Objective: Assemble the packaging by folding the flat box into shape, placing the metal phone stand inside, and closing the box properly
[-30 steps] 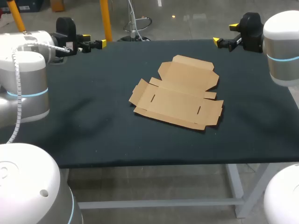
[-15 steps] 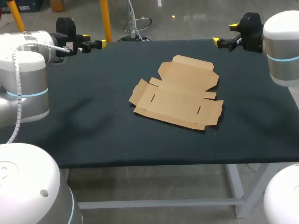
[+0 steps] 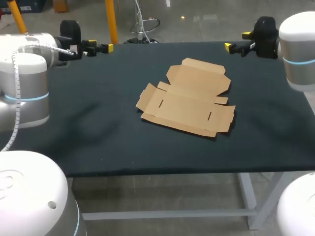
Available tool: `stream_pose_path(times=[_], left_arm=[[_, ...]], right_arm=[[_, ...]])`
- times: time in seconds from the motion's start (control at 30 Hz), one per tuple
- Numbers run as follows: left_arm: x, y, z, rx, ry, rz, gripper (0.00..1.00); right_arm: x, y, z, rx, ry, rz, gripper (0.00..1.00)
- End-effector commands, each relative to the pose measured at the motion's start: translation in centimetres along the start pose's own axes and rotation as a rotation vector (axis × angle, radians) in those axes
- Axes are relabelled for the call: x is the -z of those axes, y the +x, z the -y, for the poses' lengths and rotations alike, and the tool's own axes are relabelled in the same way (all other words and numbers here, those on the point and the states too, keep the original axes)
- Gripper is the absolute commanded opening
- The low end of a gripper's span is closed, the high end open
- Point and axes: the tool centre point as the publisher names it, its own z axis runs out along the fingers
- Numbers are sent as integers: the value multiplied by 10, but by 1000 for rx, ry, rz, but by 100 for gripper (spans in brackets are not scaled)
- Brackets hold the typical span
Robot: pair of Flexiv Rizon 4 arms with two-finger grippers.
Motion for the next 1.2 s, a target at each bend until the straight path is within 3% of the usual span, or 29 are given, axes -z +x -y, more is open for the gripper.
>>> stream_pose_path(times=[0.03,0.3,0.47,0.63,0.93,1.2], left_arm=[[5,8,2,55,-188,47,100],[11,19,-13,217,-410,74,100],[18,29,-30,237,-485,72,100],[24,34,-43,290,-512,76,100],[27,41,-58,408,-591,-65,100],[27,41,-59,404,-602,-40,100]], right_arm=[[11,3,-3,-52,135,31,100],[31,10,16,-241,300,42,100],[43,13,31,-331,357,20,100],[53,12,47,-397,387,11,100],[70,13,74,-519,499,-52,100],[73,15,76,-496,521,-48,100]])
